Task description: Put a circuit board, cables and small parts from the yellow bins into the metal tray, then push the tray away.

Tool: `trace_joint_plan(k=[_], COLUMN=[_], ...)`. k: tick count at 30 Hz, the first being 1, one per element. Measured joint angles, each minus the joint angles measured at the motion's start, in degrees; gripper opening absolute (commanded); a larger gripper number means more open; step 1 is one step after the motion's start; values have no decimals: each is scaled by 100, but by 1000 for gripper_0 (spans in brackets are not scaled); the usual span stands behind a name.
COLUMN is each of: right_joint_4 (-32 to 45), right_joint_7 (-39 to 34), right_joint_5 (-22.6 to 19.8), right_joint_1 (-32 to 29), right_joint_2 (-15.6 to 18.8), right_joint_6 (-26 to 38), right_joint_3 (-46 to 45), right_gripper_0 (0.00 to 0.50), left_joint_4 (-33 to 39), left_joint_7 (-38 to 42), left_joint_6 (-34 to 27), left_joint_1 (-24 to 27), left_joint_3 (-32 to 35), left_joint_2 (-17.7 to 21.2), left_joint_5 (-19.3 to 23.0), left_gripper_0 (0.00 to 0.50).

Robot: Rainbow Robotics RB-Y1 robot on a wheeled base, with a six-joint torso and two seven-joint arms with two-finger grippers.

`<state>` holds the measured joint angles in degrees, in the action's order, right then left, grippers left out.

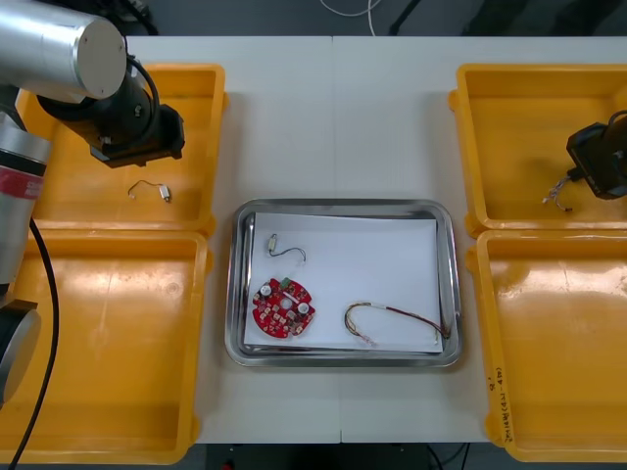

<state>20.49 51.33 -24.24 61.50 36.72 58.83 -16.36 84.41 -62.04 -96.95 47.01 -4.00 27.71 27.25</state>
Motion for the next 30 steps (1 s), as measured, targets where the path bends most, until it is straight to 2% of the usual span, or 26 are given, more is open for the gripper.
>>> trace_joint_plan(k=[4, 17, 21, 30], right_joint_4=[335, 2612, 3317, 4486], right_joint_7=[0, 1, 2, 90], right_joint_5=[33, 276, 278, 67], right_joint_1=[-56, -207, -225, -275], right_joint_2=[-1, 0, 0, 0], right_joint_6=[433, 3094, 3851, 5025], right_joint_3=[0, 0, 0, 1], right_gripper_0=[0, 0, 0, 0], left_joint_4=[-198, -783, -785, -853], left_joint_7=[0, 0, 0, 0], left_joint_6=[93, 337, 527, 916], left_joint_1=[0, -6, -43, -147], left_joint_3=[0, 0, 0, -13], left_joint_2=[0, 0, 0, 0], left_joint_5=[-1, 17, 24, 41], left_gripper_0=[500, 500, 500, 500])
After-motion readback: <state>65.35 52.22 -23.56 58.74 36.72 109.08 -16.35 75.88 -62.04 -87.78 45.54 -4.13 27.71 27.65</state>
